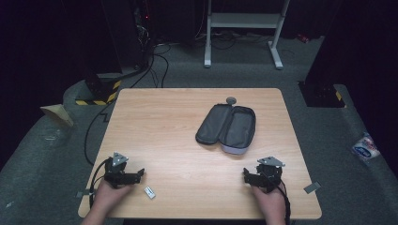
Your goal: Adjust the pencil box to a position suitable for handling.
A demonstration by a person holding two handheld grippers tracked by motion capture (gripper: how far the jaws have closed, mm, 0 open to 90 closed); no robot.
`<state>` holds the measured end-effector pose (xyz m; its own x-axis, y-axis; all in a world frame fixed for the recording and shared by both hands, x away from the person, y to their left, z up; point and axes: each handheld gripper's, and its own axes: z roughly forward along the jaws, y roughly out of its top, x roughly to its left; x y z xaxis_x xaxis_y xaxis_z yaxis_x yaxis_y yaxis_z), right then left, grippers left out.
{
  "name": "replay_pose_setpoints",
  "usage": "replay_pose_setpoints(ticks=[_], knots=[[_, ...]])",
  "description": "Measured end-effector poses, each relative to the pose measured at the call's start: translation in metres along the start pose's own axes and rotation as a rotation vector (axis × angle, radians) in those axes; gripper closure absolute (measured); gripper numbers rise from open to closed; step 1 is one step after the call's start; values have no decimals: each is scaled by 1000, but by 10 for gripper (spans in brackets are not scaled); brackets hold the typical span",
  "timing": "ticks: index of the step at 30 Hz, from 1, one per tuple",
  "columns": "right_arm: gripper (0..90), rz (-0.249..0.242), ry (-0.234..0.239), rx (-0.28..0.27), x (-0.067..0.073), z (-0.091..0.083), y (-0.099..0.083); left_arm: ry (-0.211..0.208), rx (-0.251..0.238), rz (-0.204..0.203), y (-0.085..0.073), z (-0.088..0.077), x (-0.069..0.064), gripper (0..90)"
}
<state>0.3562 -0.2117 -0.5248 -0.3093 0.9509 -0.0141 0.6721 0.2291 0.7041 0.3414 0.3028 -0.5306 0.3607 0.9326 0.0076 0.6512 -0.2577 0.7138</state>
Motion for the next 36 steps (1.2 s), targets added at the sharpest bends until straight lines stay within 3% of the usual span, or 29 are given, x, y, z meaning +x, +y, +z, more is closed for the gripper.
replay_pose_setpoints(ticks=[33, 36], knots=[[138, 0, 0, -5, 0, -1, 0, -2, 2, 4, 1, 1, 0, 31], [170, -6, 5, -13, -1, -1, -1, -3, -1, 3, 1, 1, 0, 31]])
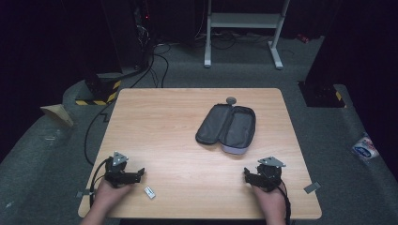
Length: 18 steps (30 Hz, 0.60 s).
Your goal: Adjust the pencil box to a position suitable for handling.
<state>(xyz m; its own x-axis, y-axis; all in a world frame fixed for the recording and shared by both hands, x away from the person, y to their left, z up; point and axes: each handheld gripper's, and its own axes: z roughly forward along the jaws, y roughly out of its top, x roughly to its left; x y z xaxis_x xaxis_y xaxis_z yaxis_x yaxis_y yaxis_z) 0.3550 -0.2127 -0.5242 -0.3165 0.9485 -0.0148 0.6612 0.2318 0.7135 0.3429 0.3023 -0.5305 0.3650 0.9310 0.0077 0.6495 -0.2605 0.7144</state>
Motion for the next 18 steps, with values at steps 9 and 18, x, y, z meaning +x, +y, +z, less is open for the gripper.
replay_pose_setpoints(ticks=[9, 18], knots=[[181, -16, 17, -58, 4, -9, 4, -2, 0, 1, 0, 0, 0, 31], [203, -34, 37, -94, 12, -18, 12, 0, -1, 1, 0, 0, 0, 32]])
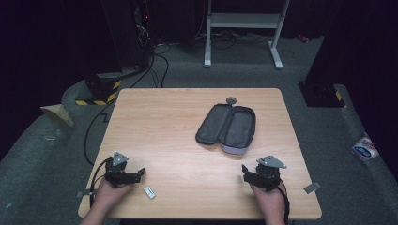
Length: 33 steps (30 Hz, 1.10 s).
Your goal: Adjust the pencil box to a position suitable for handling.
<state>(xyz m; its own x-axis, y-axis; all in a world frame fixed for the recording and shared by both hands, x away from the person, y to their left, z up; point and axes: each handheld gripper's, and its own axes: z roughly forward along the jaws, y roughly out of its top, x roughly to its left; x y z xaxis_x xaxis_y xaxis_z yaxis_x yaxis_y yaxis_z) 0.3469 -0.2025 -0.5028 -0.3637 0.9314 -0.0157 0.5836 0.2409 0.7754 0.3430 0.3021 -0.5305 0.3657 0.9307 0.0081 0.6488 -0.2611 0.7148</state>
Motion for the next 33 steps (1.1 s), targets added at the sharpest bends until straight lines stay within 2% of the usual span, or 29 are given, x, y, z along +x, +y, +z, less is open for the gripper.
replay_pose_setpoints(ticks=[13, 17, 24, 29, 33], knots=[[244, -12, 50, -35, 10, 1, 24, 0, 1, -1, 0, 0, 0, 34], [288, -15, 76, -57, 11, 7, 43, 1, -1, -1, -1, -1, 0, 35], [361, -11, 80, -67, 11, 17, 67, -2, 0, 3, 0, 0, 0, 34], [394, -8, 115, -44, 12, 30, 73, -3, -1, 4, 0, 0, 0, 35], [415, -35, 119, -22, 17, 40, 72, -5, -1, 5, 0, 0, 0, 35]])
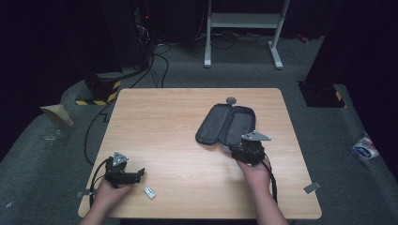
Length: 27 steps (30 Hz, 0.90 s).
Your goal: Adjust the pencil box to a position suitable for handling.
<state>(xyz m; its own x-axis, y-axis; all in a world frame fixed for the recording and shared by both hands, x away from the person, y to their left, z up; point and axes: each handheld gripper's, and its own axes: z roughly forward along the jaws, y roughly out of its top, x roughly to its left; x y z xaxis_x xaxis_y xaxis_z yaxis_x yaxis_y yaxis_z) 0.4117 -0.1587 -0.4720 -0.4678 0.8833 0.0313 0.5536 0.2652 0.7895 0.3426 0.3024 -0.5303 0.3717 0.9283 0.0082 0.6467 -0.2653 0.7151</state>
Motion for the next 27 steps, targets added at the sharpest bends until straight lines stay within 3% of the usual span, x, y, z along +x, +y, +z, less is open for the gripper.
replay_pose_setpoints(ticks=[7, 14, 27], knots=[[530, -21, 6, 27, 9, 12, -6, 0, -1, 0, 0, 0, 0, 35], [645, -32, 34, 10, 23, 12, -13, 0, 0, 0, 0, 0, 0, 35], [695, -50, 98, -40, 60, 2, -32, 1, -1, 2, 0, 0, 0, 36]])
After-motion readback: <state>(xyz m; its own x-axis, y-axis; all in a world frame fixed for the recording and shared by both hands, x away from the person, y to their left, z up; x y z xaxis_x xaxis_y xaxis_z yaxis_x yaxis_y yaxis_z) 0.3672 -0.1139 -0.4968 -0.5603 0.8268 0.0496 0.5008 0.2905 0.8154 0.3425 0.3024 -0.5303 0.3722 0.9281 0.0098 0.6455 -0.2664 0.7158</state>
